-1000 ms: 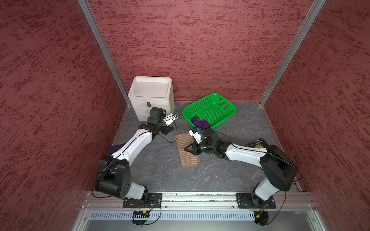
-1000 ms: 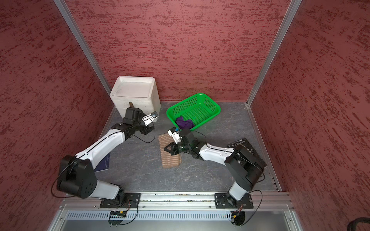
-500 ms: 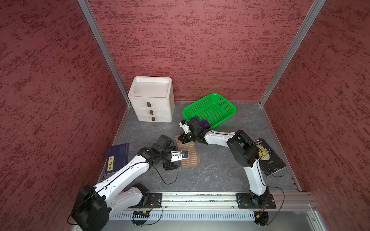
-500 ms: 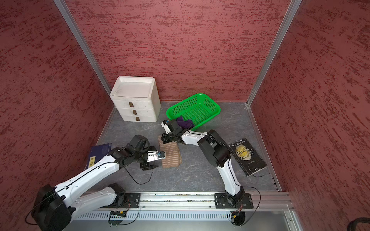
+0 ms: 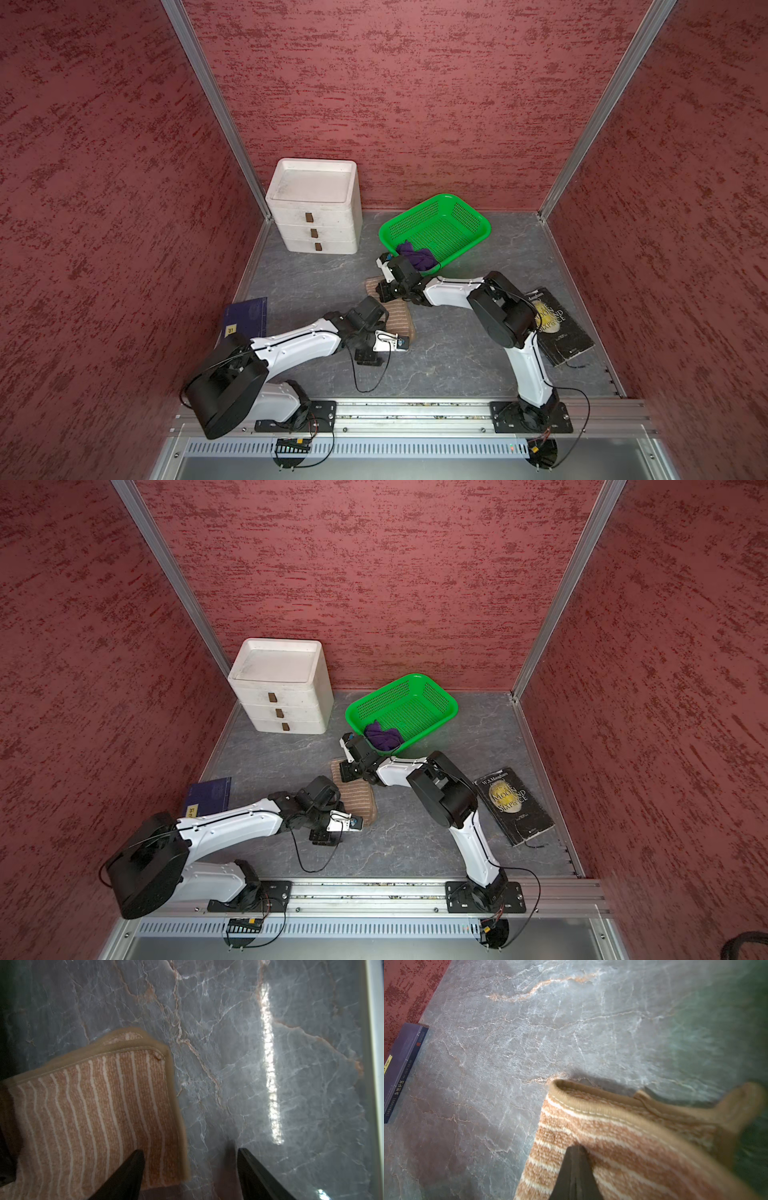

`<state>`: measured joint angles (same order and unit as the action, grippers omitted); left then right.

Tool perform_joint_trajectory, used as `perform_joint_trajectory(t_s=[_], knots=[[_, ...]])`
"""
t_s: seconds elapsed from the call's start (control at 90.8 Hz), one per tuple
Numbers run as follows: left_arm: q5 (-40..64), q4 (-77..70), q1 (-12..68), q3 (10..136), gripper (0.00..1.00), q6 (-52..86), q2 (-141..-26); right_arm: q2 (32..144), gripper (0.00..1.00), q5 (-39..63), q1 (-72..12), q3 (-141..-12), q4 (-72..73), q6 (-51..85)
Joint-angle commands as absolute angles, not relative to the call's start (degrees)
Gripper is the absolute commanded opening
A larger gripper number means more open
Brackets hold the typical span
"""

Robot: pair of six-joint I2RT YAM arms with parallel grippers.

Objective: Fold the square dishcloth
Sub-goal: Fold the cleaning item at the center of the board.

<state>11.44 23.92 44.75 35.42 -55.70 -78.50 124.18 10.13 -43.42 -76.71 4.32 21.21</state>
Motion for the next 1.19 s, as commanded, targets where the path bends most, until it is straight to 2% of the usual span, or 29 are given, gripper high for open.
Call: perform_joint_trajectory(t_s=[0.0, 0.165, 0.342, 0.584, 0.727, 0.926, 1.179], knots=[[9.58, 19.63, 45.09, 36.48, 0.71, -56.42, -81.04, 124.10, 0.00, 7.12, -43.91, -74.13, 2.14, 21.53], [7.85, 18.01, 45.42, 36.74, 0.63, -56.95, -85.54, 123.98, 0.00, 7.22, -43.97, -72.16, 4.19, 21.67], [3.59, 20.53, 45.35, 37.03, 0.39, -57.65, -87.34, 123.31, 0.00, 8.49, -44.27, -70.81, 5.31, 21.54], [8.46, 38.08, 45.08, 36.80, 0.11, -58.19, -78.39, 118.49, 0.00, 12.63, -44.99, -67.60, 9.78, 22.88], [11.94, 46.95, 45.47, 37.17, 0.00, -57.90, -70.62, 112.84, 0.00, 12.97, -46.99, -64.59, 10.16, 22.74], [13.39, 55.32, 46.51, 39.30, 0.00, -56.49, -61.08, 105.91, 0.00, 15.49, -50.80, -54.08, 17.24, 26.49], [12.72, 59.67, 46.60, 41.28, 0.00, -55.85, -58.72, 108.71, 0.00, 18.68, -56.79, -48.72, 22.34, 30.03]])
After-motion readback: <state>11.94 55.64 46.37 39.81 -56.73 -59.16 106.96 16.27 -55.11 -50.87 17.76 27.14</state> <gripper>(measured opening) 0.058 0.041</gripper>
